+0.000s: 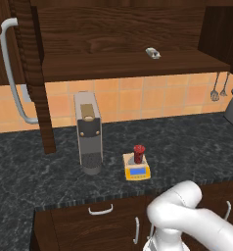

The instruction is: Pick the yogurt and place it on the digital scale for weighing, and close the cabinet.

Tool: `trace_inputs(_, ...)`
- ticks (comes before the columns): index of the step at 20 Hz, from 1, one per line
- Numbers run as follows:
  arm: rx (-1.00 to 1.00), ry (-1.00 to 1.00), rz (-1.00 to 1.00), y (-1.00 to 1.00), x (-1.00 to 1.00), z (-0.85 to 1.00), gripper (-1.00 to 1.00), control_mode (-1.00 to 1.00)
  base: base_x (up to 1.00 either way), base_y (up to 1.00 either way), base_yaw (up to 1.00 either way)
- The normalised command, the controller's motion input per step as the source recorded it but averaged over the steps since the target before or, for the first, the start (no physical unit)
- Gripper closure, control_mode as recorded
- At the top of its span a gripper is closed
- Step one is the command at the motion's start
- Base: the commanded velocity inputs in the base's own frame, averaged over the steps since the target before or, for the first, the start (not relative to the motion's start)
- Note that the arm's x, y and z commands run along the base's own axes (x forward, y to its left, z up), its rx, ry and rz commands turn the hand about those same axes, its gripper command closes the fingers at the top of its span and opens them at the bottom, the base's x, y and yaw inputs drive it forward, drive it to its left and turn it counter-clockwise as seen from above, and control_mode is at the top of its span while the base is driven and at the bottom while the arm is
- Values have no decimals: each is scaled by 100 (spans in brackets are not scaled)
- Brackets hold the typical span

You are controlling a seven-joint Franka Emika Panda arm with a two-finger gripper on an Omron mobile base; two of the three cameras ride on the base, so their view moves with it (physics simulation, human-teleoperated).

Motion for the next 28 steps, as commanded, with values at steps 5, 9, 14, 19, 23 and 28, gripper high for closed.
trace_inputs(5,14,15,16,-22,65,0,-100,-100,0,0,0)
trace_inputs(9,10,11,32,12,27,-1,-100,-100,0,0,0)
trace_inputs(14,0,-15,39,85,0,-1,-100,-100,0,0,0)
trace_inputs(19,-4,-35,33,100,13,3,-100,-100,0,0,0)
trace_inputs(23,-7,-25,32,100,45,15,-100,-100,0,0,0)
trace_inputs(28,-16,-15,20,100,22,25,-100,-100,0,0,0)
